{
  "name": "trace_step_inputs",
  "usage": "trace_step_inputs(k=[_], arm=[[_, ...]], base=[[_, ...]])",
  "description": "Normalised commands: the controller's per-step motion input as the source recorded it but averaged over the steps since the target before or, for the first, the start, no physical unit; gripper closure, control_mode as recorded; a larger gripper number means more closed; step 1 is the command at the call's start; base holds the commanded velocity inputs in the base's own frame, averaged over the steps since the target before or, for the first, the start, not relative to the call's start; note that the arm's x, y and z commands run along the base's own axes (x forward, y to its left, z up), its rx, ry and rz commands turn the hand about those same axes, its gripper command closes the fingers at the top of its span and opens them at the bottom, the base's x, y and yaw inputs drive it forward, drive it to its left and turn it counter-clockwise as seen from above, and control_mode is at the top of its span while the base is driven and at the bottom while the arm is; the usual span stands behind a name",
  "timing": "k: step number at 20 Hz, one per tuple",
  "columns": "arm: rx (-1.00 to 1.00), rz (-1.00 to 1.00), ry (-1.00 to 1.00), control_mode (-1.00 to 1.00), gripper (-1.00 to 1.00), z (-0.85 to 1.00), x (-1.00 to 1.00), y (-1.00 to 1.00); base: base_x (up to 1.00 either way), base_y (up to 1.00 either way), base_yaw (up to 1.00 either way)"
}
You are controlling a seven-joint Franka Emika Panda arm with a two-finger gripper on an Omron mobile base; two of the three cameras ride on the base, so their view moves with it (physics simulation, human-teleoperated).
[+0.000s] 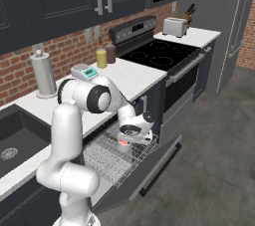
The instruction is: Pick up the cup and bowl from the counter, place them in the dishwasher, and close the dishwasher door.
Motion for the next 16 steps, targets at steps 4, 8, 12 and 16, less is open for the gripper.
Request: trace_step_inputs(k=[4, 8, 12, 16], arm=[[-0.04, 0.0, 0.0, -1.0, 1.0, -0.47, 0.47, 0.21], [0.0, 0.0, -0.02, -1.0, 1.0, -0.32, 0.24, 0.26], [0.0, 0.0, -0.06, -1.0, 1.0, -0.45, 0.22, 0.18], [0.0, 0.0, -0.01, -1.0, 1.0, -0.56, 0.33, 0.08]], base=[[0.0, 0.0, 0.0], [0.0, 0.0, 0.0], [0.0, 0.0, 0.0], [0.0, 0.0, 0.0]])
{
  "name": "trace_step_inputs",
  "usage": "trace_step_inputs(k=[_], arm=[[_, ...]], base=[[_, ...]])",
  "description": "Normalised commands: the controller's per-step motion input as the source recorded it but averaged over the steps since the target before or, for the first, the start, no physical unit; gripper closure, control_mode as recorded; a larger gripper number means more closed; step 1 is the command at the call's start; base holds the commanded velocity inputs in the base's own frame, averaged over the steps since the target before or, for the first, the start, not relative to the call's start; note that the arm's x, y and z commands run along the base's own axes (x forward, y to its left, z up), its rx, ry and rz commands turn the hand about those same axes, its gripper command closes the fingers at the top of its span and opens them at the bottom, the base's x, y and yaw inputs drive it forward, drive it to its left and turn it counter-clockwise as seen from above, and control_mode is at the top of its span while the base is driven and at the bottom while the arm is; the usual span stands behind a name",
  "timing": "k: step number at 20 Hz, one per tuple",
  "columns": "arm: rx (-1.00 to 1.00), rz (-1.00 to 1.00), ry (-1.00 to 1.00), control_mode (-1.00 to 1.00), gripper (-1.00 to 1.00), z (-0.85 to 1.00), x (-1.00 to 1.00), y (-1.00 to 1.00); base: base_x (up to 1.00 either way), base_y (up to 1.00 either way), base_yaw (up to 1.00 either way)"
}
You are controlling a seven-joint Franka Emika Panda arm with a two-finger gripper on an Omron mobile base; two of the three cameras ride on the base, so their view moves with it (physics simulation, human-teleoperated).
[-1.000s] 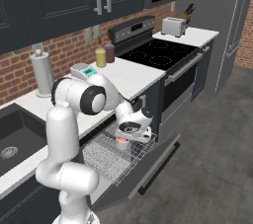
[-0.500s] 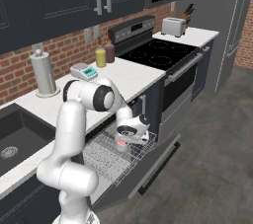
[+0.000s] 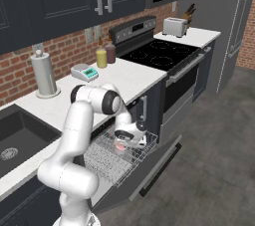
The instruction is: Pick up the cup and bowl from the counter, place them in the dishwasher, and close the dishwasher door.
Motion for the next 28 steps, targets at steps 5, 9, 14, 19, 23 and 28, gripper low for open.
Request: trace_step_inputs(k=[5, 9, 14, 19, 23, 28], arm=[[0.0, 0.0, 0.0, -1.0, 1.0, -0.55, 0.31, 0.01], [0.0, 0.0, 0.01, -1.0, 1.0, -0.51, 0.33, 0.0], [-0.02, 0.0, 0.01, -1.0, 1.0, -0.57, 0.25, 0.0], [-0.03, 0.0, 0.0, -1.0, 1.0, -0.52, 0.07, -0.02], [-0.03, 0.0, 0.03, -1.0, 1.0, -0.65, 0.04, -0.21], [-0.05, -0.01, 0.15, -1.0, -1.0, -0.67, -0.03, -0.49]], base=[[0.0, 0.0, 0.0], [0.0, 0.0, 0.0], [0.0, 0.0, 0.0], [0.0, 0.0, 0.0], [0.0, 0.0, 0.0], [0.0, 0.0, 0.0]])
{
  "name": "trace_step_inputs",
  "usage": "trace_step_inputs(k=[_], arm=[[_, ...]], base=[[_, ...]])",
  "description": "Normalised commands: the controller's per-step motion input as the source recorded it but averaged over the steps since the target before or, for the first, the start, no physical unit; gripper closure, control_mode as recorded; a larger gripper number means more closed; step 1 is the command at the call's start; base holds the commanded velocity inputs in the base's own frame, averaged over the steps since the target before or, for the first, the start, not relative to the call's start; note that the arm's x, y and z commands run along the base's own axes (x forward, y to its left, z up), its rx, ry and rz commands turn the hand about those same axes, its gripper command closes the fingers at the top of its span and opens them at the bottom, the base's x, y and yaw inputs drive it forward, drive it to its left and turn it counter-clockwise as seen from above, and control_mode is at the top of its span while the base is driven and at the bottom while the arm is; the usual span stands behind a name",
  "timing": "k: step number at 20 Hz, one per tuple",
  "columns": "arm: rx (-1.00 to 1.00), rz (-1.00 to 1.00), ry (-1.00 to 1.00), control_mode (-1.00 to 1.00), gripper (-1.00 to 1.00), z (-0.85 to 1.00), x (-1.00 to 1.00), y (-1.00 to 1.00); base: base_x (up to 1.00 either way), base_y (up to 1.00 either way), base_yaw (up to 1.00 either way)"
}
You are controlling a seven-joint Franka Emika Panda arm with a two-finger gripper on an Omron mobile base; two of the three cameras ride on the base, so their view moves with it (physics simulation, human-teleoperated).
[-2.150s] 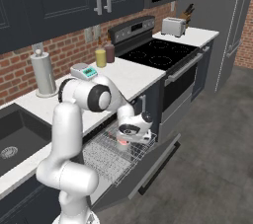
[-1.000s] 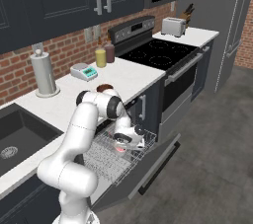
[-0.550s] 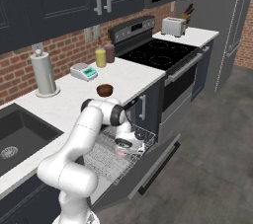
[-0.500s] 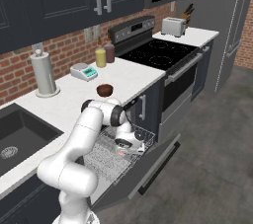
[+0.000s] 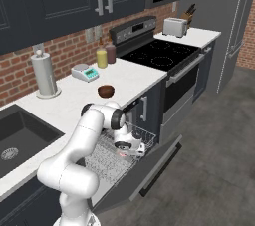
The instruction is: Pick up the cup and bowl from the counter, place them in the dishwasher, and close the dishwasher door.
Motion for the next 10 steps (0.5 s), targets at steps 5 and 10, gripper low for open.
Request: trace_step_inputs(k=[5, 10], arm=[[0.0, -0.02, 0.16, -1.0, -1.0, -0.03, -0.39, -0.67], [0.04, -0.03, 0.03, -1.0, -1.0, 0.09, -0.68, -0.78]], base=[[0.0, 0.0, 0.0], [0.0, 0.0, 0.0]])
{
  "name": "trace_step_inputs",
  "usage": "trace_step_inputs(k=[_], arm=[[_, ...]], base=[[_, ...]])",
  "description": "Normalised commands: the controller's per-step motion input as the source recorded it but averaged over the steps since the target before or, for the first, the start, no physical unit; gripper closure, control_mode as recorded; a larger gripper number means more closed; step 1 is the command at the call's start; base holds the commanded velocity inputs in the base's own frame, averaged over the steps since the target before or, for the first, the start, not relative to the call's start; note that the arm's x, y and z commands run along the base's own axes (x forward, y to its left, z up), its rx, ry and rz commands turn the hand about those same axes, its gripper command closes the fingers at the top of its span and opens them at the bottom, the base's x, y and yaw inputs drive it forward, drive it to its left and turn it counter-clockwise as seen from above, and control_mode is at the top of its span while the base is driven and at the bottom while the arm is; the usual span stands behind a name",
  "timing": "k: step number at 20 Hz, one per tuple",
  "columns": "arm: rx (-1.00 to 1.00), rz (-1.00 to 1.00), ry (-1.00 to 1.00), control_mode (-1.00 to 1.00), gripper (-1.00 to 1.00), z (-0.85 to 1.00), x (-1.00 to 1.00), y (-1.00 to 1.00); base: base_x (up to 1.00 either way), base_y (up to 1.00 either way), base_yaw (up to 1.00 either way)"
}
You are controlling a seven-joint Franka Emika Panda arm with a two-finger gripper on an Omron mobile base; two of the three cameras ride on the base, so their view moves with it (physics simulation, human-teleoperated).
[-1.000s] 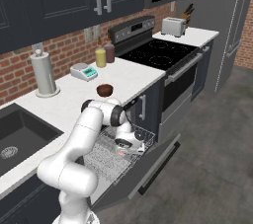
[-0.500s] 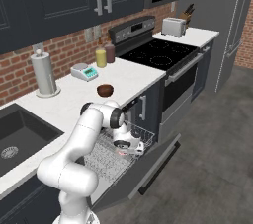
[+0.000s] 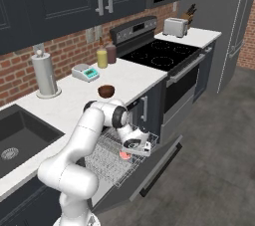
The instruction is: Pick up the cup and bowl from the counter, place them in the dishwasher, and close the dishwasher door.
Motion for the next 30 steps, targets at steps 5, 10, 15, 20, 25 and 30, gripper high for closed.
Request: trace_step_inputs(k=[5, 10, 15, 20, 25, 30], arm=[[0.14, -0.03, -0.16, -1.0, -1.0, 0.63, -0.71, -0.24], [0.11, -0.07, -0.24, -1.0, -1.0, 0.89, -0.68, -0.01], [0.08, -0.14, -0.11, -1.0, -1.0, 0.99, -0.53, 0.02], [0.09, -0.14, 0.01, -1.0, -1.0, 1.0, -0.2, -0.11], [0.16, -0.05, 0.02, -1.0, -1.0, 1.0, -0.09, -0.14], [0.12, -0.08, 0.12, -1.0, -1.0, 1.0, 0.01, 0.0]], base=[[0.0, 0.0, 0.0], [0.0, 0.0, 0.0], [0.0, 0.0, 0.0], [0.0, 0.0, 0.0], [0.0, 0.0, 0.0], [0.0, 0.0, 0.0]])
